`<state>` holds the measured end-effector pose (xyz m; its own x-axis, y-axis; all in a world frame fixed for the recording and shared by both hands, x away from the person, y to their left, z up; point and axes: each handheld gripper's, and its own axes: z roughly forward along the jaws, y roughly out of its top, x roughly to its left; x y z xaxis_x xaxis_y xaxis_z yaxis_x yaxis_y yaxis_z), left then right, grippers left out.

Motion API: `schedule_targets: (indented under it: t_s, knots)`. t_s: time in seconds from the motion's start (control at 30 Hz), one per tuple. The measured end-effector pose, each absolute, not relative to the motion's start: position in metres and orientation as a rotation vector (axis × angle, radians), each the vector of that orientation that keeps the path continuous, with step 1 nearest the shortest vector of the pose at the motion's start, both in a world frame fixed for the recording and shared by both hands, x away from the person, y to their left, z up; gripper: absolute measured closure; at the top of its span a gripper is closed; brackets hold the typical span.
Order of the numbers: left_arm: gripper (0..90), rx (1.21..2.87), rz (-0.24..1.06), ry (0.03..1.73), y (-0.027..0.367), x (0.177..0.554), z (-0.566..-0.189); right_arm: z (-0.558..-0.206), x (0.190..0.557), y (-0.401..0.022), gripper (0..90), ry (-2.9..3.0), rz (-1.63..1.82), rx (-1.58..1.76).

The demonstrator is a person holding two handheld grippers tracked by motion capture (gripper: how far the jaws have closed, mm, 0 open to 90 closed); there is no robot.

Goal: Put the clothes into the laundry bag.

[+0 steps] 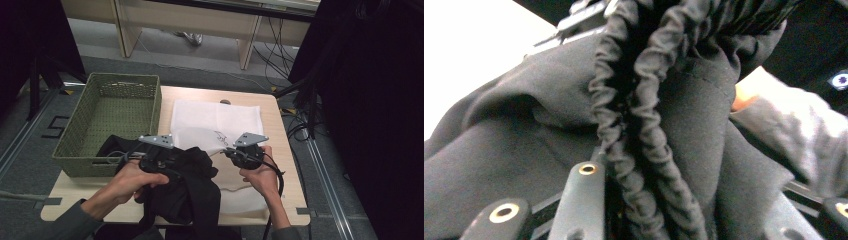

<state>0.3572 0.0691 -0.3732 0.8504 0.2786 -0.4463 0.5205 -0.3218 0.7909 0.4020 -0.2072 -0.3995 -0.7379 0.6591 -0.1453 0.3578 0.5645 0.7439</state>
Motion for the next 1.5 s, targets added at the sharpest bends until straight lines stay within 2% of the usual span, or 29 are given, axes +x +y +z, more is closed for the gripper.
schedule_targets:
  t_s: [0.17,0.3,0.4,0.67,0.87,1.0,1.07,1.13,1.17,1.2,1.23,1.3,1.33,1.37,1.5]
  knots:
    - [65.2,1.964,-0.153,0.637,0.050,0.372,-0.385,-0.391,0.403,-0.208,87.1,2.356,1.028,0.856]
    - [65.1,1.917,-0.062,0.701,0.049,0.390,-0.376,-0.388,0.405,-0.208,87.2,2.357,1.035,0.856]
    - [65.0,1.932,0.027,0.678,0.045,0.390,-0.372,-0.385,0.407,-0.211,87.2,2.333,1.046,0.838]
    - [64.3,2.068,0.047,0.692,0.007,0.389,-0.422,-0.386,0.407,-0.209,87.3,2.340,1.015,0.862]
    - [62.5,2.156,0.136,0.727,-0.008,0.400,-0.442,-0.384,0.407,-0.210,87.3,2.334,1.036,0.881]
    - [61.2,2.192,0.103,0.773,-0.017,0.408,-0.464,-0.384,0.407,-0.209,87.3,2.332,1.034,0.881]
    - [59.8,2.229,0.129,0.760,-0.022,0.407,-0.471,-0.384,0.407,-0.209,87.4,2.334,1.035,0.879]
    - [54.8,2.207,0.118,0.785,-0.025,0.408,-0.472,-0.385,0.407,-0.208,87.3,2.334,1.033,0.880]
    - [47.7,2.192,0.119,0.805,-0.025,0.409,-0.472,-0.386,0.407,-0.208,87.3,2.339,1.038,0.874]
    - [47.7,2.191,0.118,0.813,-0.025,0.409,-0.471,-0.386,0.407,-0.208,87.3,2.339,1.038,0.874]
    - [43.8,2.175,0.104,0.838,-0.026,0.408,-0.468,-0.386,0.407,-0.208,87.3,2.331,1.024,0.874]
    - [30.4,2.182,0.094,0.839,-0.024,0.406,-0.463,-0.389,0.406,-0.207,87.3,2.354,1.020,0.883]
    - [30.4,2.186,0.087,0.835,-0.023,0.405,-0.461,-0.389,0.406,-0.207,87.3,2.354,1.020,0.883]
    - [25.1,2.192,0.074,0.834,-0.021,0.402,-0.457,-0.389,0.406,-0.207,87.3,2.352,1.020,0.895]
    - [22.0,2.161,0.060,0.794,-0.006,0.391,-0.436,-0.389,0.407,-0.209,87.3,2.347,1.028,0.885]
